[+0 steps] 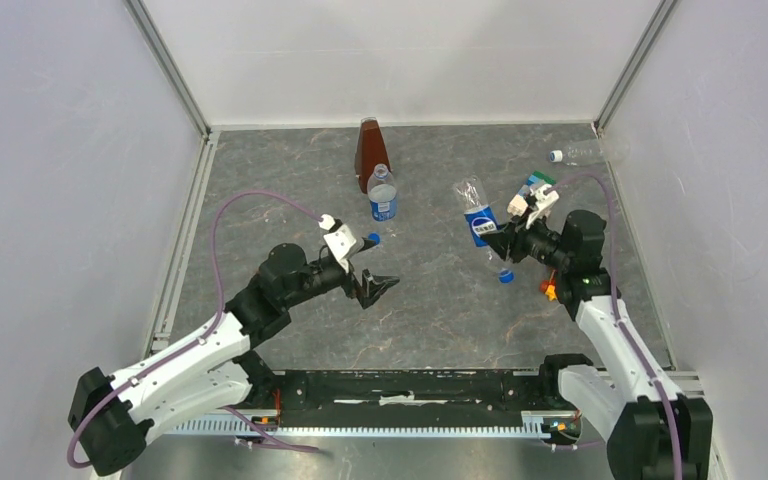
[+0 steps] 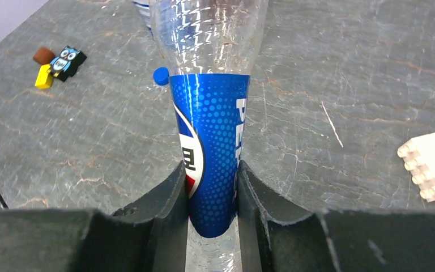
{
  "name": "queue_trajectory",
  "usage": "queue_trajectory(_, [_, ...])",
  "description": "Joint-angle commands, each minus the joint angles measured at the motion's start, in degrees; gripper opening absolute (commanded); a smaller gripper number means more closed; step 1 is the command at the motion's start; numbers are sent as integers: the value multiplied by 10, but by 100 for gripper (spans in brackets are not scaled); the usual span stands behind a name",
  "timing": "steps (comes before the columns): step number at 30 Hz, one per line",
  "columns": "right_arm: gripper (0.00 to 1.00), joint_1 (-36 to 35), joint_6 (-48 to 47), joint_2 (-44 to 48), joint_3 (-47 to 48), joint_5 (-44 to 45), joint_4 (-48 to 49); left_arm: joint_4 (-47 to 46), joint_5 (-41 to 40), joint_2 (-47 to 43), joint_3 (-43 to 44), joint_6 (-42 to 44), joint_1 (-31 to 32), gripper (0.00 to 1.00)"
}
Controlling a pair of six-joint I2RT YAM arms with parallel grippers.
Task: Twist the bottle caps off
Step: Pick up the plastic bottle at the center of the board.
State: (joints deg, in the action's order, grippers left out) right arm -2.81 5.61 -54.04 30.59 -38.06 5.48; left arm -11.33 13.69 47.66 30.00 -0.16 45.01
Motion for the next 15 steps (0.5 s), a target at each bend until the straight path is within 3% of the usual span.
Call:
queue_trajectory(1, [32, -5, -69, 60, -9, -60, -19, -9, 100, 9, 31, 9, -3, 100])
queue_trajectory(7, [31, -16, -49, 106, -32, -200, 43, -35, 109, 20, 33, -17, -3, 100])
queue_trajectory(15, [28, -81, -51, 109, -45, -247, 62, -74, 102, 6, 14, -32, -3, 100])
